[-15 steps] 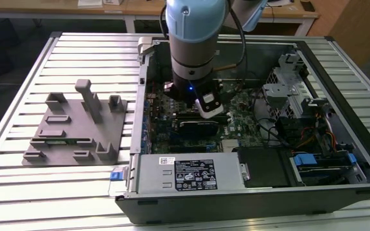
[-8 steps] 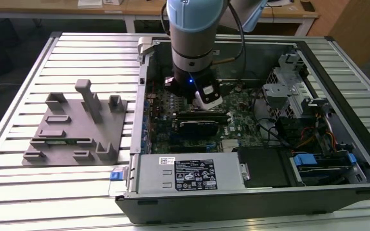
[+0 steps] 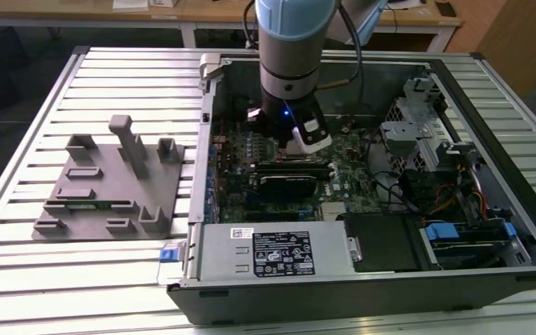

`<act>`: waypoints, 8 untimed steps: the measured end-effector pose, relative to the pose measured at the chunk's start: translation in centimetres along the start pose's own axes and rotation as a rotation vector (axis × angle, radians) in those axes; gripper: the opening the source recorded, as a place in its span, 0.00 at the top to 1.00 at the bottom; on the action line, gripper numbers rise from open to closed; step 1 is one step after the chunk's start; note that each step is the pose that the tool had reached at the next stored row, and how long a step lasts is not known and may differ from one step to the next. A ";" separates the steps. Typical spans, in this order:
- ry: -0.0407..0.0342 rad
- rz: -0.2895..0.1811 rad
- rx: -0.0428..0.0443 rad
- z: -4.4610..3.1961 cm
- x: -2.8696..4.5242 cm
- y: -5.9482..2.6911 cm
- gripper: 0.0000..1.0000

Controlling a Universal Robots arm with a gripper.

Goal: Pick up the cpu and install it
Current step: 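Install the second cpu locking lever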

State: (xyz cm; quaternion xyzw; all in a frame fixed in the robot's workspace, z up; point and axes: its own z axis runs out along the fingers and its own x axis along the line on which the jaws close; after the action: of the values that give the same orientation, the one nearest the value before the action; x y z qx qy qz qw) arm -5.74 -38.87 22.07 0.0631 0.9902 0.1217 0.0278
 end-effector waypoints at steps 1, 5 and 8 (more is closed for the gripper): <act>-0.0004 0.001 0.0020 0.03 -0.20 0.10 0.89; -0.0017 0.002 0.0089 0.18 -0.97 0.54 0.89; -0.0028 0.003 0.0155 0.28 -1.58 0.83 0.89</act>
State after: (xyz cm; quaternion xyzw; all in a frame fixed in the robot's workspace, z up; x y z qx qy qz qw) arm -4.06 -38.21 22.07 0.0648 0.9910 0.1140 0.0285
